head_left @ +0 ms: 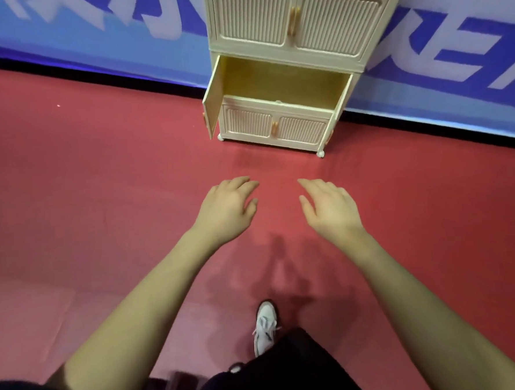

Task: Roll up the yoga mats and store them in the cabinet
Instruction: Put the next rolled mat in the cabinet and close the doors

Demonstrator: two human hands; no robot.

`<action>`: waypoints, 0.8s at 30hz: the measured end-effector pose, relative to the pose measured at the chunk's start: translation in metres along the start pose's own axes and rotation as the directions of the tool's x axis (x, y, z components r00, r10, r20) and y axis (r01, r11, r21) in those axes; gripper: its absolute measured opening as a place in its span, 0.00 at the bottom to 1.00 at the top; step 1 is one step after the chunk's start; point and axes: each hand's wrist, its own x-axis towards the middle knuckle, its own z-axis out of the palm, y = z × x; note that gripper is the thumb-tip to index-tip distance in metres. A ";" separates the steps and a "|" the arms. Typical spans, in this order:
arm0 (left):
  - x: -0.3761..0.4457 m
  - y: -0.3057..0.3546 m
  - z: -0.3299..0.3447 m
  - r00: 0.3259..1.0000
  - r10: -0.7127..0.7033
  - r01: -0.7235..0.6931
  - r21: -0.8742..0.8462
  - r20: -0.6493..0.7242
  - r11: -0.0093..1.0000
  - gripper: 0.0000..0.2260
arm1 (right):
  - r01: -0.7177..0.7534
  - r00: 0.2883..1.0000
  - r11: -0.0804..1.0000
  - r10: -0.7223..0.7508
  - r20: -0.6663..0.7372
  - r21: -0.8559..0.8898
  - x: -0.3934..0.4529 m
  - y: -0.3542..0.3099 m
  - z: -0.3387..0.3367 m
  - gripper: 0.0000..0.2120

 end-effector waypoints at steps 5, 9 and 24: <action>-0.109 -0.003 0.022 0.997 -0.059 0.062 -0.042 0.054 0.997 0.25 | 0.043 0.999 0.999 -0.043 0.015 0.004 -0.091 -0.041 0.020 0.17; -0.192 -0.009 0.032 0.986 -0.149 0.152 -0.030 0.072 0.988 0.26 | 0.166 0.986 0.985 -0.166 0.010 0.050 -0.156 -0.078 0.036 0.19; -0.444 0.062 0.108 0.968 -0.242 0.242 0.011 0.067 0.970 0.25 | 0.285 0.952 0.949 -0.297 0.078 0.136 -0.380 -0.118 0.089 0.21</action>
